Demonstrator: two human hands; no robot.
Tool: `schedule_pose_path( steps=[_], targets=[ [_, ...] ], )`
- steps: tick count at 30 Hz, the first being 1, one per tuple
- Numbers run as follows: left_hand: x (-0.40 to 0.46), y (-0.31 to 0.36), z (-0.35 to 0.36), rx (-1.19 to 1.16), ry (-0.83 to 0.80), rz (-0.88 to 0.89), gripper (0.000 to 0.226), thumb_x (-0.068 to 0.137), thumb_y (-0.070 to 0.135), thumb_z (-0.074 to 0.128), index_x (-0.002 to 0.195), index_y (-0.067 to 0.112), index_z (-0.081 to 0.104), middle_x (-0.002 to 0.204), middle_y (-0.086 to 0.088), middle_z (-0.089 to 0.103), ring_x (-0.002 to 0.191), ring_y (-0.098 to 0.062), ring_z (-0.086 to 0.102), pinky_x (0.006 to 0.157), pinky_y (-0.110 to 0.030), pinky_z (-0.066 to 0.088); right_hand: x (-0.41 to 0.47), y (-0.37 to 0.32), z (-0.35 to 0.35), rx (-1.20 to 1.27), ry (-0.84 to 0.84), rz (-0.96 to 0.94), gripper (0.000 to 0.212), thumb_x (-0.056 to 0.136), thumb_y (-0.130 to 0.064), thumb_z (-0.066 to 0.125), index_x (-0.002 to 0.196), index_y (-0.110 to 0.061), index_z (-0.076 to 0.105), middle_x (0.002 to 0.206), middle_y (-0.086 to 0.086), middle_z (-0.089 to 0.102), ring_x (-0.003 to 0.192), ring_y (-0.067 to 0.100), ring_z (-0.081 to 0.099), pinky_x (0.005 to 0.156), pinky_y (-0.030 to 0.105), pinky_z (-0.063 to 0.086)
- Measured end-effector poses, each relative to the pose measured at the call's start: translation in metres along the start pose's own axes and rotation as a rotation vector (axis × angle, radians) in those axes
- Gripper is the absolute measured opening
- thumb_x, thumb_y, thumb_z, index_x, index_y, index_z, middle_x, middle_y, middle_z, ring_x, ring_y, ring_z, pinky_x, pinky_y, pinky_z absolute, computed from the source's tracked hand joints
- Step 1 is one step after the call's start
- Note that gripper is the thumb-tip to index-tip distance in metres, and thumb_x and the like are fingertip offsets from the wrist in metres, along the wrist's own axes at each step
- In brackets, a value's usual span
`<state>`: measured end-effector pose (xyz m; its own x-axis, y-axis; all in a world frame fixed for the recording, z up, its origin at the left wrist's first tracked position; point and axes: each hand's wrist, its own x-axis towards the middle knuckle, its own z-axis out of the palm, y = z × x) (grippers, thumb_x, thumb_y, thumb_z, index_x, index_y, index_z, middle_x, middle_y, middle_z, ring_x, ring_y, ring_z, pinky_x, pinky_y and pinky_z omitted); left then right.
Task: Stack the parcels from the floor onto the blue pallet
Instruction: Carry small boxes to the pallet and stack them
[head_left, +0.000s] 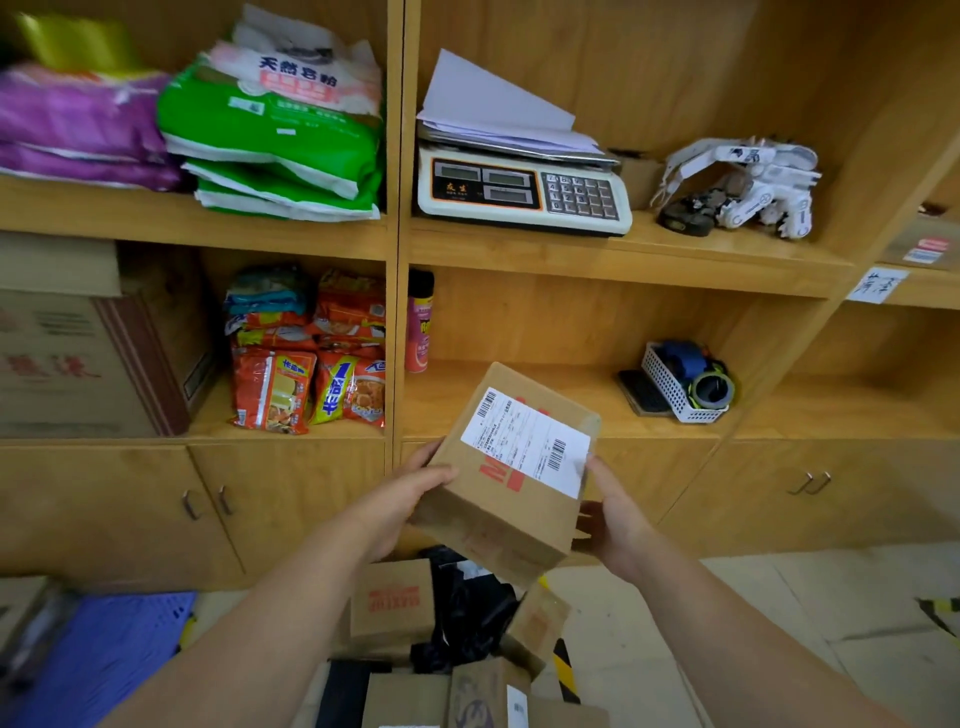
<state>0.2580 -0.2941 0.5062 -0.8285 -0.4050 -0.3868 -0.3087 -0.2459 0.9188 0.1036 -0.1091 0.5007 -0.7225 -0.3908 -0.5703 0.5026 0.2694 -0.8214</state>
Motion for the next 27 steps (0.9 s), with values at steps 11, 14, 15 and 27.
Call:
schedule_pose_path(
  steps=[11,14,15,27],
  targets=[
    [-0.101,-0.034,0.053,0.007,0.126,0.043,0.054,0.078,0.012,0.062,0.122,0.042,0.053,0.117,0.003,0.061,0.107,-0.023,0.055,0.089,-0.043,0.048,-0.045,0.035,-0.063,-0.214,-0.133,-0.010,0.069,0.081,-0.074,0.037,0.128,-0.024,0.048,0.099,0.021,0.071,0.088,0.035,0.070,0.078,0.055,0.056],
    [-0.137,-0.049,0.070,0.001,0.185,0.065,0.050,0.070,0.014,0.060,0.110,0.045,0.057,0.112,0.006,0.064,0.105,-0.020,0.057,0.094,-0.046,0.044,-0.062,0.050,-0.073,-0.263,-0.182,-0.019,0.069,0.084,-0.075,0.030,0.118,-0.021,0.055,0.095,0.021,0.072,0.084,0.034,0.072,0.071,0.047,0.059],
    [-0.148,-0.056,0.075,-0.007,0.211,0.064,0.053,0.065,0.017,0.058,0.110,0.044,0.057,0.111,0.007,0.065,0.105,-0.020,0.057,0.095,-0.046,0.043,-0.068,0.055,-0.073,-0.269,-0.199,-0.026,0.066,0.086,-0.073,0.031,0.116,-0.020,0.056,0.095,0.022,0.071,0.084,0.034,0.071,0.068,0.045,0.059],
    [-0.268,-0.111,0.039,-0.134,0.614,0.050,0.054,0.066,0.014,0.058,0.117,0.029,0.062,0.111,0.003,0.065,0.096,-0.014,0.059,0.078,-0.030,0.047,-0.125,0.109,-0.012,-0.271,-0.430,-0.120,0.029,0.090,-0.033,0.062,0.108,-0.017,0.048,0.100,0.010,0.064,0.089,0.031,0.066,0.060,0.039,0.058]
  ],
)
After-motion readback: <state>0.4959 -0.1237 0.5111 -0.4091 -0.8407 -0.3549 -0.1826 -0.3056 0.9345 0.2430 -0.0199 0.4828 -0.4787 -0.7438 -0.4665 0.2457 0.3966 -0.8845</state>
